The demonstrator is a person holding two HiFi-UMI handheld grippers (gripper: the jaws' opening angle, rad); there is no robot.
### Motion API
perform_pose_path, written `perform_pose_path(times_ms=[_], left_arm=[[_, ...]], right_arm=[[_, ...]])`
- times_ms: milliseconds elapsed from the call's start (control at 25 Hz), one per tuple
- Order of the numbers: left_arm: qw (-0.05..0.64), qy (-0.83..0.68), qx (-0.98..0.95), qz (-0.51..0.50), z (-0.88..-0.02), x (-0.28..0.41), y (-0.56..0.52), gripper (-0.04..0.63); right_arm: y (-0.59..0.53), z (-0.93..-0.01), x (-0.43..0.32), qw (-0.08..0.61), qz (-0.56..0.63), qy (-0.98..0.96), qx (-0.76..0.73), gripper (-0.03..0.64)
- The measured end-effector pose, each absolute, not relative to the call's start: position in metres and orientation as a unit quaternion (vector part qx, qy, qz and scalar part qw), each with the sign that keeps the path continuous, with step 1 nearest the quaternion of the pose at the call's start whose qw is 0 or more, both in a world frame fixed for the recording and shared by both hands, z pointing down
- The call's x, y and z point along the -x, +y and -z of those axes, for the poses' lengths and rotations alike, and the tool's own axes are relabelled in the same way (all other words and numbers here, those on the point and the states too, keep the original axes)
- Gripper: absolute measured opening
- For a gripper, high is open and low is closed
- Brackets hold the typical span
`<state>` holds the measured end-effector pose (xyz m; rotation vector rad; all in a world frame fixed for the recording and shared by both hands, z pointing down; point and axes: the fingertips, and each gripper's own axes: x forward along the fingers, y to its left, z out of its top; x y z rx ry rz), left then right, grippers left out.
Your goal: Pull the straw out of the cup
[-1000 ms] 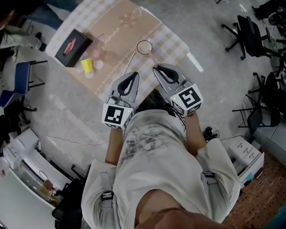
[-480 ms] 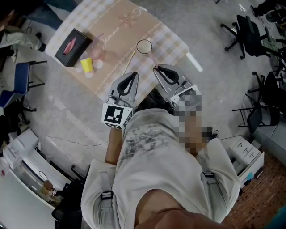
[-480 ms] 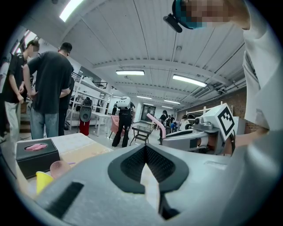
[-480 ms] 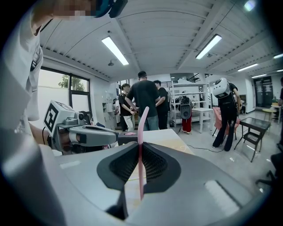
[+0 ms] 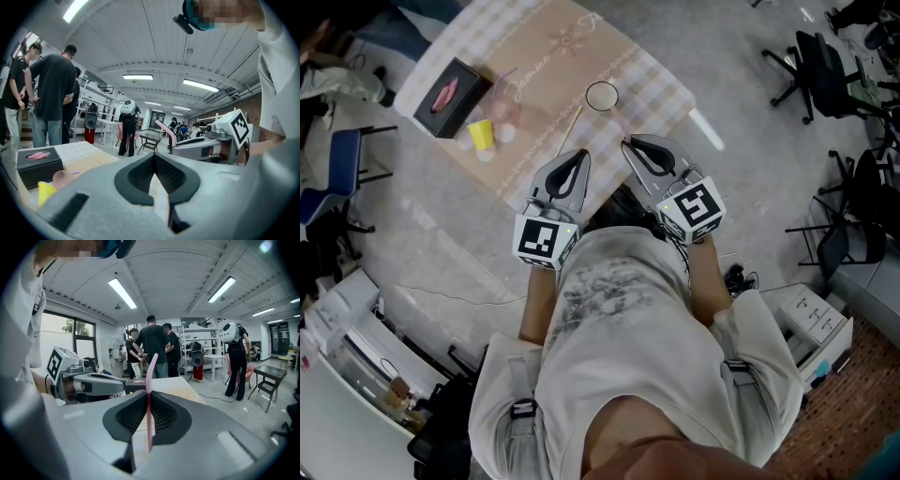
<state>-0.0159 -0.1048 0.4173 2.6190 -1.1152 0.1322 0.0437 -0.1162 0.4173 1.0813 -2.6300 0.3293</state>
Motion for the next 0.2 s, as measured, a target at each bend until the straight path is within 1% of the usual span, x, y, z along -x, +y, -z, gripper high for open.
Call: perform_pose_path(times_ms=[200], left_arm=[[0.145, -0.387, -0.909, -0.047, -0.4166, 0.016, -0.104, 0.003]], right_arm=[[-0.1152, -0.4162, -0.044, 0.139, -0.113, -0.91, -0.375, 0.032]])
